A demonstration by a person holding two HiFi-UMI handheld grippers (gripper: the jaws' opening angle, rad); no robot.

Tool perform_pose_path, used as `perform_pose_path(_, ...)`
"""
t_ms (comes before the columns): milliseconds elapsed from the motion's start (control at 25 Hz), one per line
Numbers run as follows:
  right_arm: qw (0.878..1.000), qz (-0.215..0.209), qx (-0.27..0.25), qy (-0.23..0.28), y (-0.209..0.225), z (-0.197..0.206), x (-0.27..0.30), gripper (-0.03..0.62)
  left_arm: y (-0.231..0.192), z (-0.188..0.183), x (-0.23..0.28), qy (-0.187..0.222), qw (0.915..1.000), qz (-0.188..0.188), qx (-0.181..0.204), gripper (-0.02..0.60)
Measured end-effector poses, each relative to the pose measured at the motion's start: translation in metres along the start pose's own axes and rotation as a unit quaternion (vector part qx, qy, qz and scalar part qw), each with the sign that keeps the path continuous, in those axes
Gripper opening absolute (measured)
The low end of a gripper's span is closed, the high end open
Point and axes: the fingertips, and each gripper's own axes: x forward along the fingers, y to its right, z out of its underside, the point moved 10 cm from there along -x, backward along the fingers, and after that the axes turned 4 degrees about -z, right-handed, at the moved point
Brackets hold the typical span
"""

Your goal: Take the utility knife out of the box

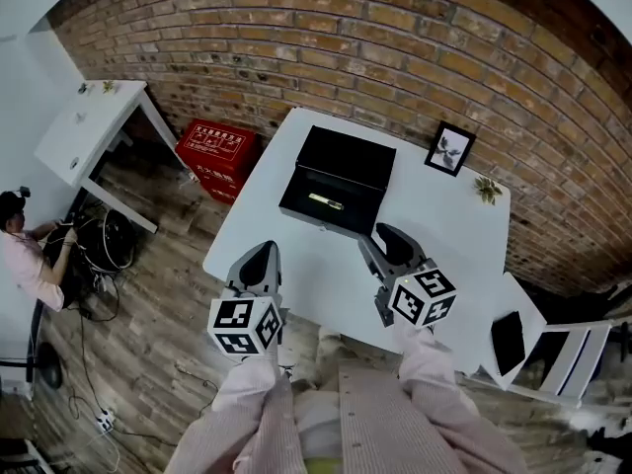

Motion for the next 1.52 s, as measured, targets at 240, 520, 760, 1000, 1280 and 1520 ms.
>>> perform_pose_path(240,1.000,-0.016,-0.005,-0.023,0.026,-0.004,0.030,0.158,-0.003,0.001,0.033,-0.014,0.9997,-0.014,-0.012,-0.008)
perform_pose_path(520,0.997,-0.041,-0.025,-0.066,0.047,-0.005,0.064,0.158,-0.004,0.002,0.059,-0.034,0.9992,-0.016,-0.014,-0.008)
perform_pose_path(760,0.991,-0.051,-0.064,-0.108,0.062,-0.002,0.099,0.158,-0.013,0.003,0.083,-0.047,0.9988,-0.011,-0.012,-0.008)
perform_pose_path(1000,0.979,-0.074,-0.096,-0.165,0.068,0.008,0.126,0.158,-0.024,0.010,0.103,-0.065,0.9977,-0.007,-0.020,-0.008)
perform_pose_path(1280,0.955,-0.096,-0.142,-0.243,0.070,0.017,0.161,0.158,-0.035,0.014,0.136,-0.083,0.9960,0.020,-0.028,-0.008)
perform_pose_path(1520,0.930,-0.116,-0.164,-0.308,0.072,0.028,0.186,0.158,-0.036,0.019,0.158,-0.096,0.9940,0.041,-0.032,-0.008)
